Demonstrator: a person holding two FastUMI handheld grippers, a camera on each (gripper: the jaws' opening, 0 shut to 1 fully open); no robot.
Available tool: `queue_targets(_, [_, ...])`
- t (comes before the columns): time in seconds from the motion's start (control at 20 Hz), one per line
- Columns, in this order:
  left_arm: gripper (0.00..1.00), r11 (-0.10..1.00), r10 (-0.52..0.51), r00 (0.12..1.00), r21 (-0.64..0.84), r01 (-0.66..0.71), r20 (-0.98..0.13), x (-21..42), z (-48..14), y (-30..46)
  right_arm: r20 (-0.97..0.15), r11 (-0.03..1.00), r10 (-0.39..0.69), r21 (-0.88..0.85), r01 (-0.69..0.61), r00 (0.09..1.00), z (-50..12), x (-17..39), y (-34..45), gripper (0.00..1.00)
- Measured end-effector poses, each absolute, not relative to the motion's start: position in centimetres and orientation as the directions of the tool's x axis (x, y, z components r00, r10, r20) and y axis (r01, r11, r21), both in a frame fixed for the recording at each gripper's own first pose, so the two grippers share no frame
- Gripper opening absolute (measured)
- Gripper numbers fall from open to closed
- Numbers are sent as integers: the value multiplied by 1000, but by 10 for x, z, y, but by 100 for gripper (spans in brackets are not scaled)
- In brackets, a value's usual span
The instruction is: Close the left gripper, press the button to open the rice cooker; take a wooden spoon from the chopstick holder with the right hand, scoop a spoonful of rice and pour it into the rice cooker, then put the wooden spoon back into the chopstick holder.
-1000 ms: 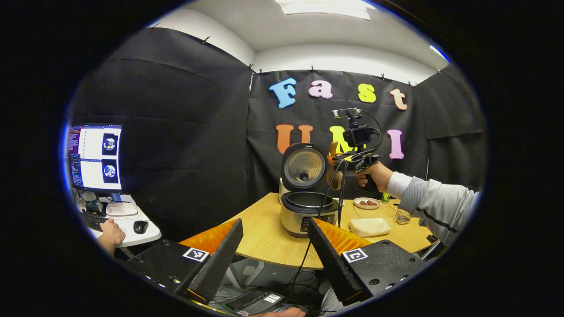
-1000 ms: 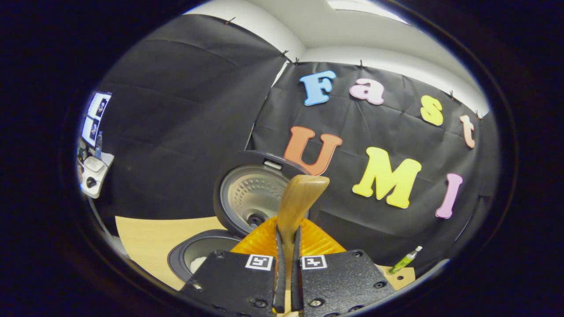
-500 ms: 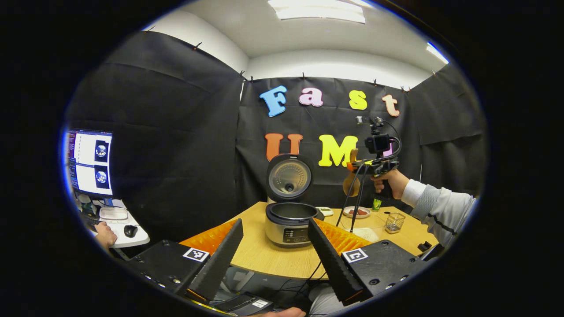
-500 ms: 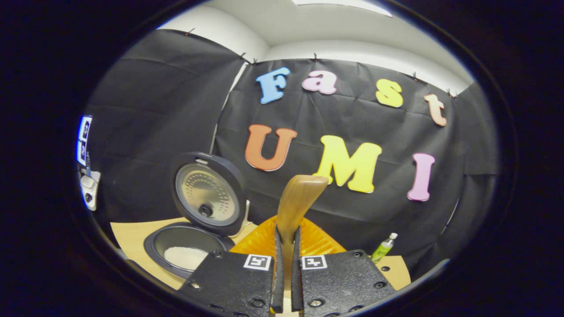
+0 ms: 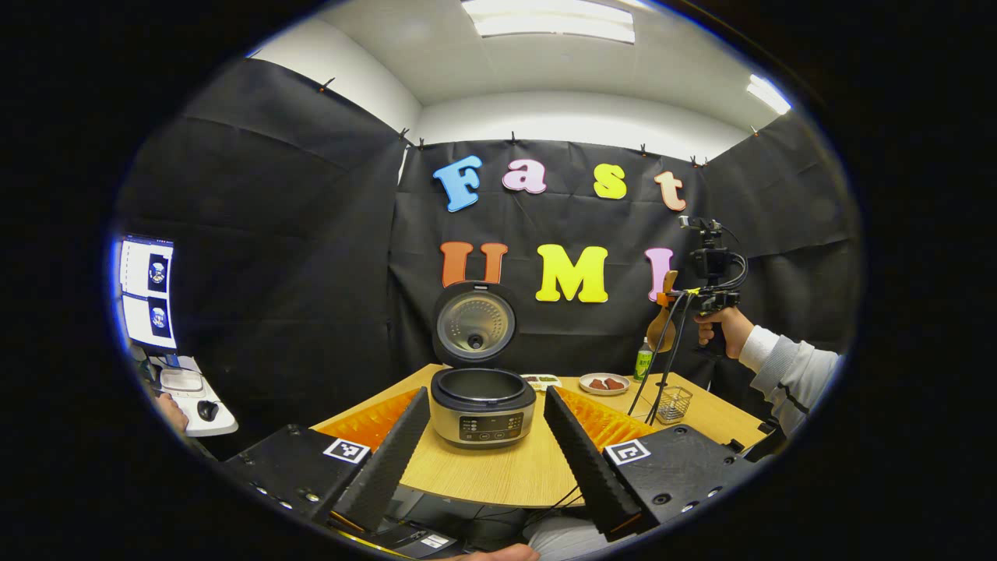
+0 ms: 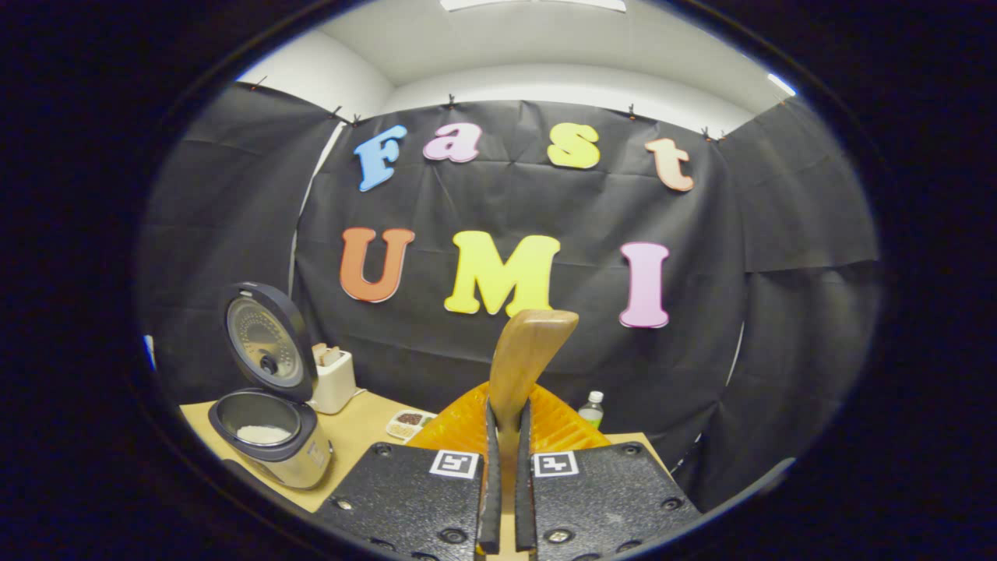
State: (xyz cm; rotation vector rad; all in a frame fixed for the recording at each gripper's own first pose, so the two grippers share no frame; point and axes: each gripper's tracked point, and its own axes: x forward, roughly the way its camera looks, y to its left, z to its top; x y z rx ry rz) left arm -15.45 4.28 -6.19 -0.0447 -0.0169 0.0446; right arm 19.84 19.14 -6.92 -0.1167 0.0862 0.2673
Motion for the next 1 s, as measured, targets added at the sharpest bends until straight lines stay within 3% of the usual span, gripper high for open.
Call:
queue_targets(0.05, [94, 998, 40, 999, -48, -39, 20, -153, -61, 39, -102, 961, 248, -98, -258, 963, -72, 200, 178, 7])
queue_targets(0.1, [94, 998, 32, 999, -49, -31, 23, -151, -60, 34, -109, 964, 238, -95, -248, 965, -76, 203, 166, 12])
queue_targets(0.65, [94, 999, 26, 999, -26, -25, 24, -131, -66, 16, -195, 989, 142, -19, -149, 970, -164, 234, 88, 13])
queue_targets(1.0, [94, 998, 58, 998, -27, -57, 30, -99, -50, 21, -267, 983, 179, -2, -186, 947, -224, 250, 81, 14])
